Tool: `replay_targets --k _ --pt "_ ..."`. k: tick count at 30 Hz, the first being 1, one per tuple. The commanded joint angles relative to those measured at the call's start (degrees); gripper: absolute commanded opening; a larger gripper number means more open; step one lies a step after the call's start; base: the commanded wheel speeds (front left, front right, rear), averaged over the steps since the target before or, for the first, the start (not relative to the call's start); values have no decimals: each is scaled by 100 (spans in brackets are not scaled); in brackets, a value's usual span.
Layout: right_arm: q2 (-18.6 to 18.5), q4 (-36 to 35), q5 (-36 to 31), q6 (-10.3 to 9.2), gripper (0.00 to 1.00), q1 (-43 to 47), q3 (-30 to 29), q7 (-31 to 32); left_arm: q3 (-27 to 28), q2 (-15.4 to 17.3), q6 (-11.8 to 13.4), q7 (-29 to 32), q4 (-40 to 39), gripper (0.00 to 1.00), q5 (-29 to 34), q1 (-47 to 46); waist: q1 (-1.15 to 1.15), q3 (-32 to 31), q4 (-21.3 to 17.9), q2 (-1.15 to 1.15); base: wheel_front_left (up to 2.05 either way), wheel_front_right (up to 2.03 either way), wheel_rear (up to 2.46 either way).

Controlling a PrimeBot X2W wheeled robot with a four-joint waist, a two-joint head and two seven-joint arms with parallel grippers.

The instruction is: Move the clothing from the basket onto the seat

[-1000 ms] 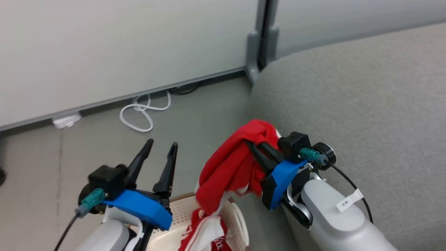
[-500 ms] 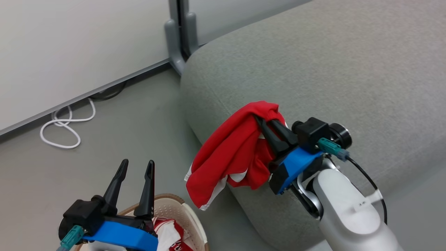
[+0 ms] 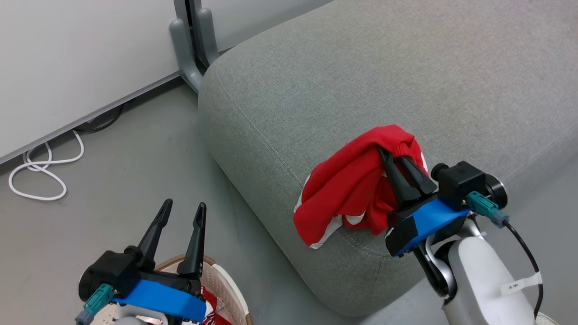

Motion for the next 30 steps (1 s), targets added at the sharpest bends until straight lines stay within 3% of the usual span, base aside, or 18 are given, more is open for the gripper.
replay_targets --k 1,8,13,22,30 --pt "13 -78 33 2 0 96 -45 45 7 8 -39 -15 25 100 38 -91 0 21 2 0 0 0 0" --pt "24 -118 348 2 0 -348 -265 61 58 107 -28 -9 -50 100 159 -111 0 360 -1 0 0 0 0" --pt "-1 24 521 2 0 -1189 -756 83 -5 281 -70 187 -316 100 284 -396 0 988 328 0 0 0 0" --pt "-836 734 838 2 0 -2942 -2081 282 -60 492 -97 447 -825 100 565 -1018 0 2161 1117 0 0 0 0" --pt "-1256 2081 495 2 0 -3627 -3025 475 -150 416 -190 355 -841 100 628 -1347 0 2619 1723 0 0 0 0"
